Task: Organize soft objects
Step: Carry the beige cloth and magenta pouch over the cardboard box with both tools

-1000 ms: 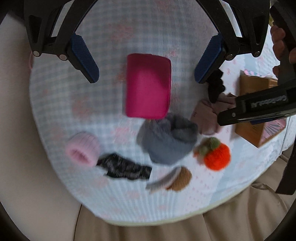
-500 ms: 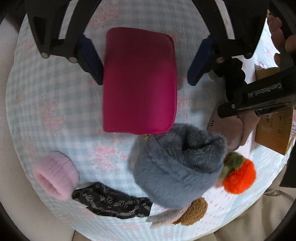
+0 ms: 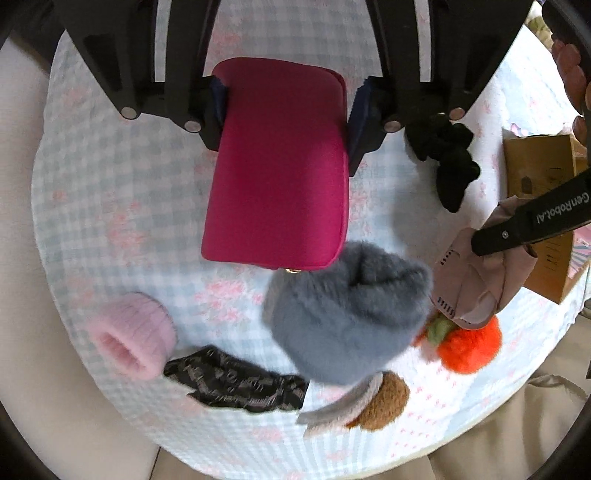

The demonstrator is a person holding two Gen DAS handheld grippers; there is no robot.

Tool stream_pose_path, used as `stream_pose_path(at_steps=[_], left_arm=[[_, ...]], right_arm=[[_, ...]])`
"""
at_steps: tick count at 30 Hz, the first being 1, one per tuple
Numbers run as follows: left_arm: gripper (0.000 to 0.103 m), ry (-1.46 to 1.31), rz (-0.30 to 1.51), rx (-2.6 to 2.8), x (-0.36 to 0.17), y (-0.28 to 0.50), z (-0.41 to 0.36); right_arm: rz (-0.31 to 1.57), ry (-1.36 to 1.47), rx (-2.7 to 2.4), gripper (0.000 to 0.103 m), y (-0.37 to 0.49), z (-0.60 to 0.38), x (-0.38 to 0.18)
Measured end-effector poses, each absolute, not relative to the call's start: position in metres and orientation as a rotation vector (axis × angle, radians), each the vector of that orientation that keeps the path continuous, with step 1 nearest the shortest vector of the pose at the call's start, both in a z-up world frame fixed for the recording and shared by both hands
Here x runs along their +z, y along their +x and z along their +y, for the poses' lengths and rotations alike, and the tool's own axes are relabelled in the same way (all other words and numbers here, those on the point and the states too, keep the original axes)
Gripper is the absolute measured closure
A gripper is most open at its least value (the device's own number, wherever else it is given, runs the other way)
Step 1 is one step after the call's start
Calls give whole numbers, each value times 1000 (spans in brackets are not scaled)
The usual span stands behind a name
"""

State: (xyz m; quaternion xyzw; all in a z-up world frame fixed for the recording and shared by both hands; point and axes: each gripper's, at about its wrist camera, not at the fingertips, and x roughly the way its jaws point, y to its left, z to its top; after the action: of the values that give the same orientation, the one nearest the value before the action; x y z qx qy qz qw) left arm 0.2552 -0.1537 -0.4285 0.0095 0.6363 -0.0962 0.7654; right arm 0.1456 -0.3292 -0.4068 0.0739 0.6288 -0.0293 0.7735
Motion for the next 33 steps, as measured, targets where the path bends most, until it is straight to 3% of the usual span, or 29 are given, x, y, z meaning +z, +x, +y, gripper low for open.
stream_pose_path(at_steps=[18,26,33], left_arm=[[77,-64,1123,-173,-253,197,-128],[77,-112,1019,-127,-183,169,-59],[77,-148,992,-105,-159,165,33]], right_arm=[[1121,150,-35,56,130,-320,-252],[1030,107,45,56,127,-263,-184],[979,83,116,56,135,-174,-149]])
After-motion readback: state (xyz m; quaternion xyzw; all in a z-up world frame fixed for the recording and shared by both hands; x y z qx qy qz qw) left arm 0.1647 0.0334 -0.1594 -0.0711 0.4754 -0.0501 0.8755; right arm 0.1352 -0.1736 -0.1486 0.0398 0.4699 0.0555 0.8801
